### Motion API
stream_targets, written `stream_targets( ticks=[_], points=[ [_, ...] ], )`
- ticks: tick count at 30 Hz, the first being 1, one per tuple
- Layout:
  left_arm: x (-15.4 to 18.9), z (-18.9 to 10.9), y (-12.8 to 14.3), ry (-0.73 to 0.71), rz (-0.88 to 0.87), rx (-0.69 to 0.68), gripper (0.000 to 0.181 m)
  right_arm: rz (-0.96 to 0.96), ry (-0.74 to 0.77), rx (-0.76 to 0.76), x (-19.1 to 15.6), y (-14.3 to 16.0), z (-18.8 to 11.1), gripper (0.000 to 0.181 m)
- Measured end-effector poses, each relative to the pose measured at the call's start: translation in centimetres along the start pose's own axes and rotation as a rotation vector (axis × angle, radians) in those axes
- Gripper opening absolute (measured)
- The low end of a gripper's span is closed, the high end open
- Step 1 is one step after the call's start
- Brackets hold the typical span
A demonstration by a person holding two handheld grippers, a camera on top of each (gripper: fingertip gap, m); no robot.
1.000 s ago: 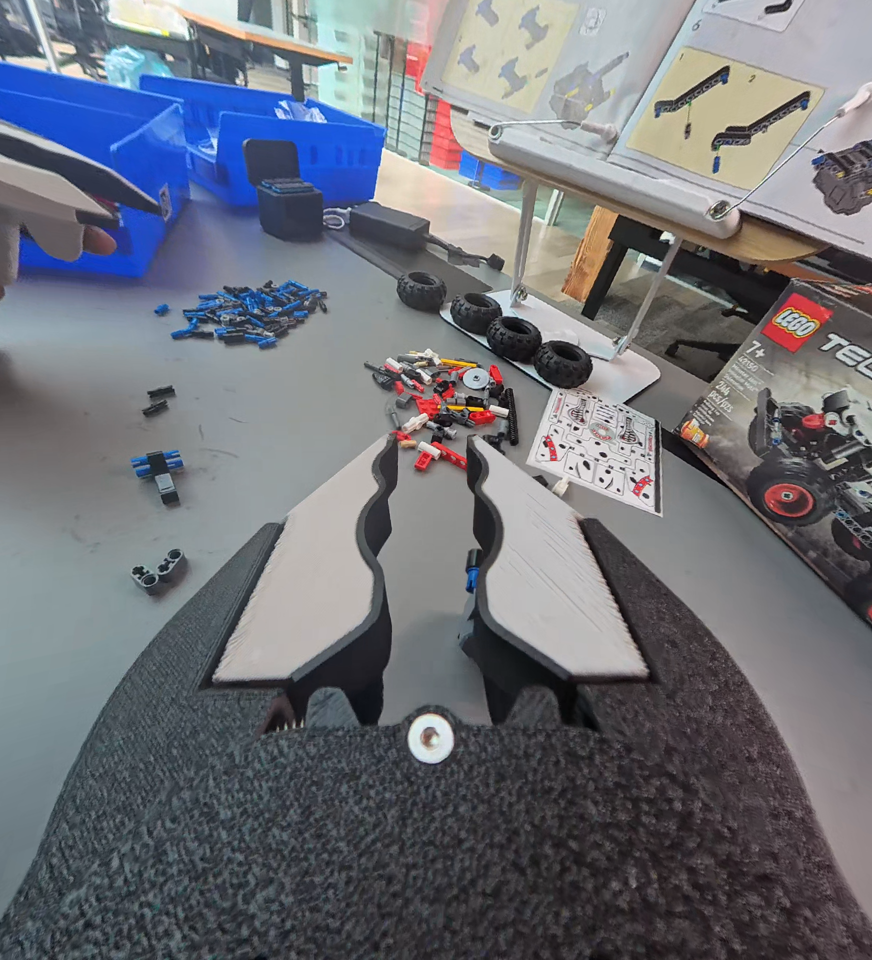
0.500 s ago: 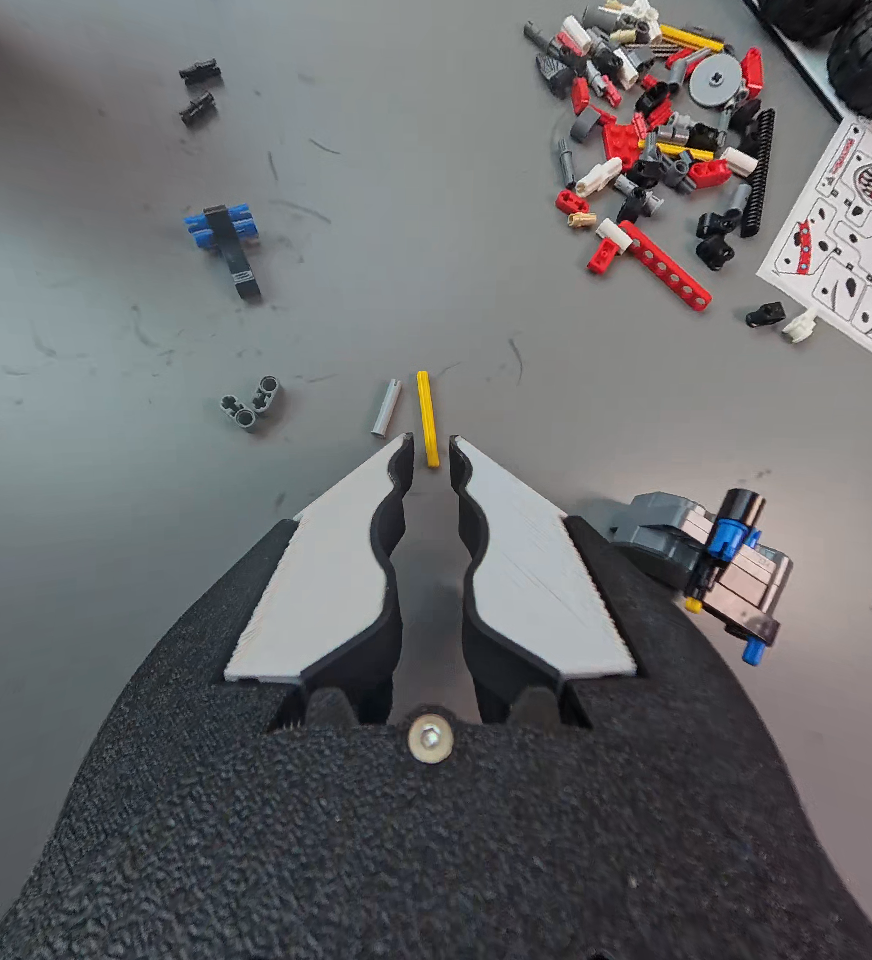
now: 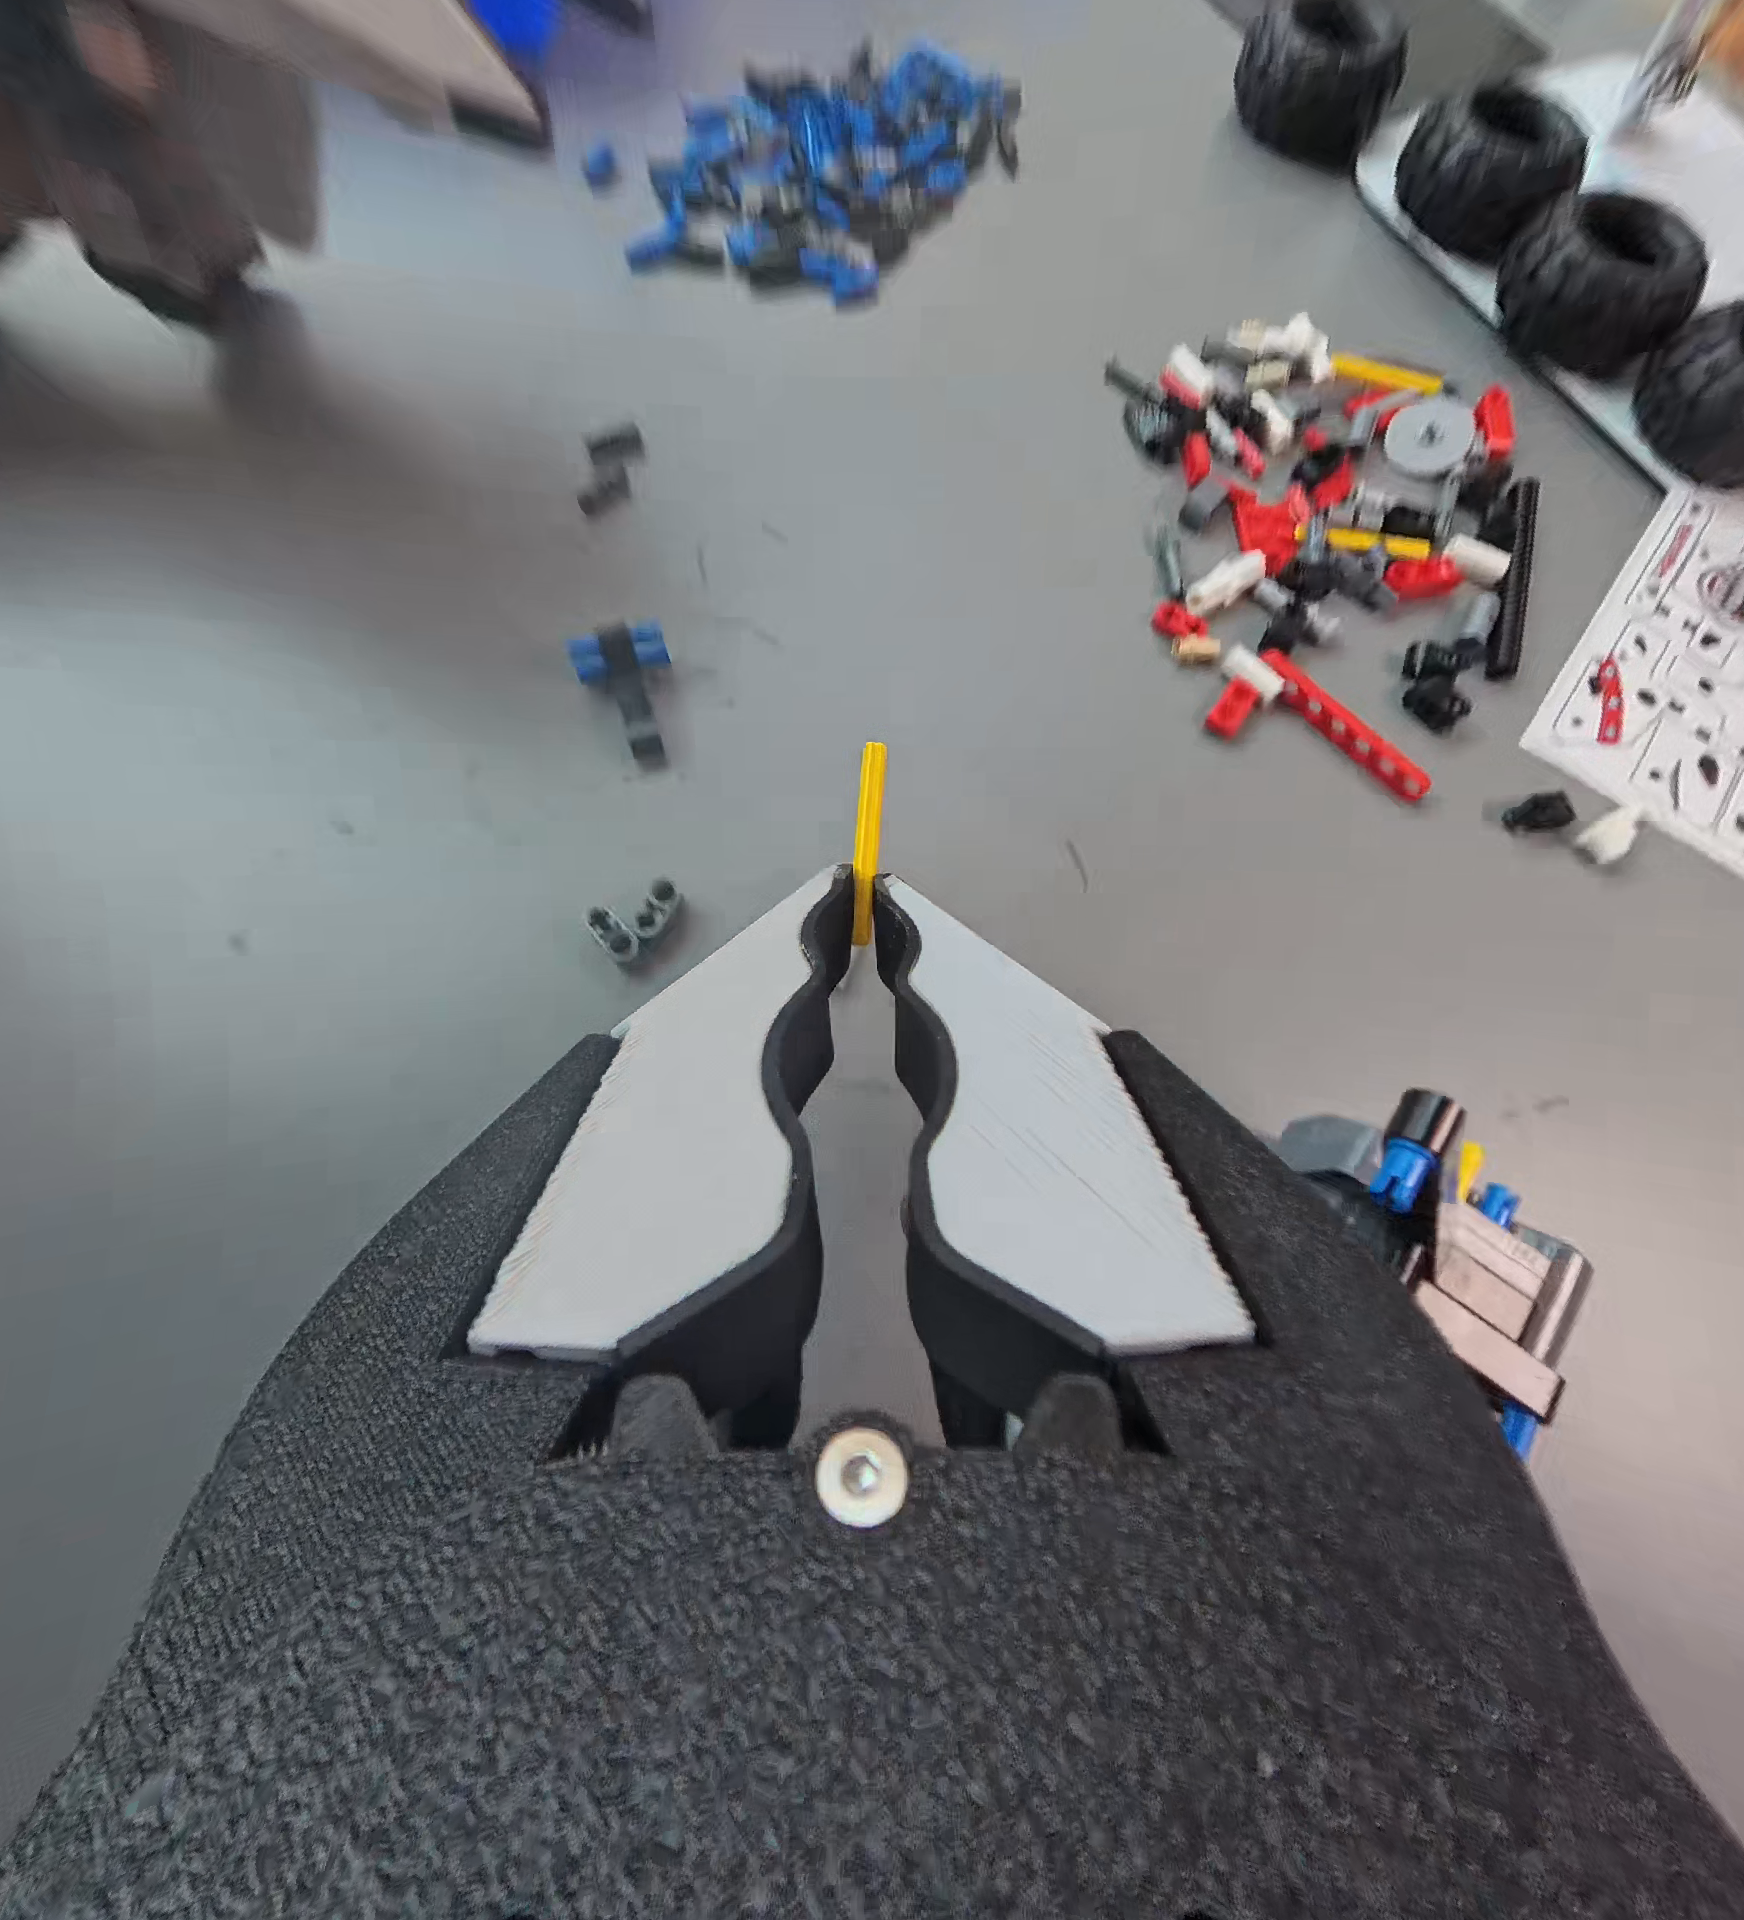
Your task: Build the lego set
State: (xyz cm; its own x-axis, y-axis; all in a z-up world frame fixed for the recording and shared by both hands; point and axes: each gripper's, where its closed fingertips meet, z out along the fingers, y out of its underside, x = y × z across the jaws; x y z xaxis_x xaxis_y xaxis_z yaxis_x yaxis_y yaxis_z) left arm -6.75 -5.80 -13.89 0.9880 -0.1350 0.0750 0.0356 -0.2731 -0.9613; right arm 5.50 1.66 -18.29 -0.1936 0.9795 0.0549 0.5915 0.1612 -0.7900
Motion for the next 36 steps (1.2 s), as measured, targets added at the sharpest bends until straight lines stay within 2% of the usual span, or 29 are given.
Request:
stream_targets(
  ticks=[3, 5, 7, 9, 12, 19, 21, 25, 28, 32, 36],
  points=[
    [0.8, 0.4, 0.6, 0.033, 0.033, -0.033, 0.036, 0.036, -0.07, 0.307, -1.2, -5.8, -3.4, 0.003],
    [2.1, 0.7, 1.5, 0.1, 0.059, -0.082, 0.035, 0.044, -0.114, 0.385, -2.0, -7.1, -4.4, 0.003],
    [3.8, 0.8, 2.9, 0.203, 0.109, -0.165, 0.036, 0.051, -0.164, 0.357, -3.1, -6.5, -3.7, 0.003],
    [5.6, 0.5, 4.9, 0.313, 0.183, -0.276, 0.036, 0.012, -0.149, 0.272, -3.4, -5.1, -2.4, 0.004],
    [6.8, 0.1, 6.4, 0.403, 0.267, -0.346, 0.044, -0.057, -0.123, 0.188, -3.9, -3.8, -1.0, 0.004],
    [6.3, 1.6, 8.0, 0.47, 0.352, -0.462, 0.056, -0.065, -0.142, 0.095, -5.4, -2.4, 0.8, 0.004],
    [6.6, 2.1, 8.5, 0.489, 0.376, -0.497, 0.055, -0.052, -0.141, 0.08, -5.5, -2.2, 1.1, 0.004],
    [6.9, 2.4, 8.6, 0.459, 0.389, -0.517, 0.033, -0.014, -0.121, 0.039, -5.1, -1.5, 1.5, 0.004],
    [6.9, 2.2, 8.6, 0.406, 0.389, -0.515, 0.025, 0.004, -0.115, 0.017, -5.1, -1.1, 1.5, 0.004],
    [6.9, 2.0, 8.7, 0.343, 0.396, -0.517, 0.023, -0.002, -0.107, -0.008, -5.1, -0.7, 1.8, 0.004],
    [6.8, 2.0, 7.9, 0.322, 0.359, -0.501, 0.031, -0.008, -0.109, -0.027, -5.3, -0.5, 1.8, 0.004]
  ],
)
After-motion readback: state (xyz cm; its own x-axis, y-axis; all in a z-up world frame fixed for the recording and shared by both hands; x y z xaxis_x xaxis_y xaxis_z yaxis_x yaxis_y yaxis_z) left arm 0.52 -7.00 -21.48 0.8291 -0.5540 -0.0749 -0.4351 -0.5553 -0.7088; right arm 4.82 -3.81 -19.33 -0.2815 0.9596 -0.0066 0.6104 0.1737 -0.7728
